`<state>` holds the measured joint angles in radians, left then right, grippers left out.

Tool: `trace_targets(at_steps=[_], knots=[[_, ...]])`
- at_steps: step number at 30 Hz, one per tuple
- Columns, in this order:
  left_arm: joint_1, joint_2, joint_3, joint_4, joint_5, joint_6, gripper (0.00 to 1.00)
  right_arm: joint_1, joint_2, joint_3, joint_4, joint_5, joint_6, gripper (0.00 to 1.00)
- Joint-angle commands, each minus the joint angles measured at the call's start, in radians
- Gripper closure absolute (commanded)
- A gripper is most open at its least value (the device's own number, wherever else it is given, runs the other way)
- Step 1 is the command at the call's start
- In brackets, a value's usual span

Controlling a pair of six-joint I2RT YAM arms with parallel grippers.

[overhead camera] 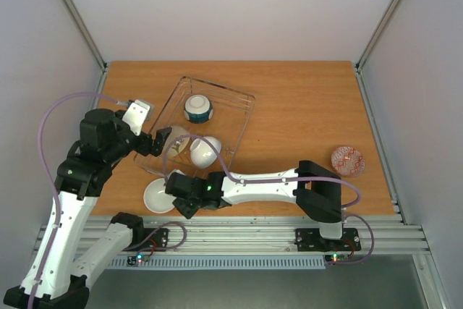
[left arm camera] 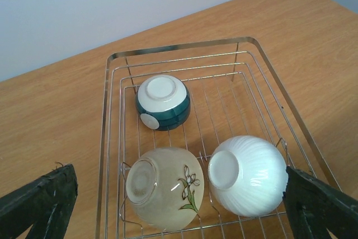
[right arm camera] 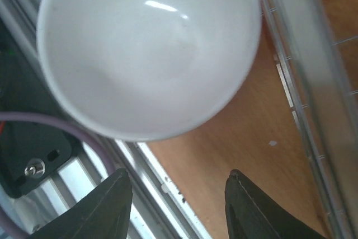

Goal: Load the bowls into the dish rack

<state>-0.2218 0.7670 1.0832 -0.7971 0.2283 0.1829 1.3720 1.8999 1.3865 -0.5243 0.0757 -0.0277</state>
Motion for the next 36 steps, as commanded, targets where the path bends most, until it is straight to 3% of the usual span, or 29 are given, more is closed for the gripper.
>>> trace_targets(at_steps=[1,13,17,22,36], knots=[[0.007,-0.017,-0.012,0.022,0.019,-0.014,0.01,-0.04,0.016,0.009,0.038,-0.028,0.013,0.53],[0.007,-0.021,-0.027,0.02,0.023,-0.011,0.01,-0.132,0.091,0.052,0.058,-0.114,0.003,0.53],[0.007,-0.022,-0.031,0.023,0.025,-0.011,0.01,-0.133,0.172,0.142,0.02,-0.146,-0.004,0.61],[0.007,-0.023,-0.031,0.017,0.026,-0.009,0.01,-0.133,0.226,0.208,-0.013,-0.127,-0.008,0.64],[0.007,-0.023,-0.046,0.026,0.031,-0.007,0.01,-0.108,0.125,0.138,-0.016,-0.009,-0.02,0.64]])
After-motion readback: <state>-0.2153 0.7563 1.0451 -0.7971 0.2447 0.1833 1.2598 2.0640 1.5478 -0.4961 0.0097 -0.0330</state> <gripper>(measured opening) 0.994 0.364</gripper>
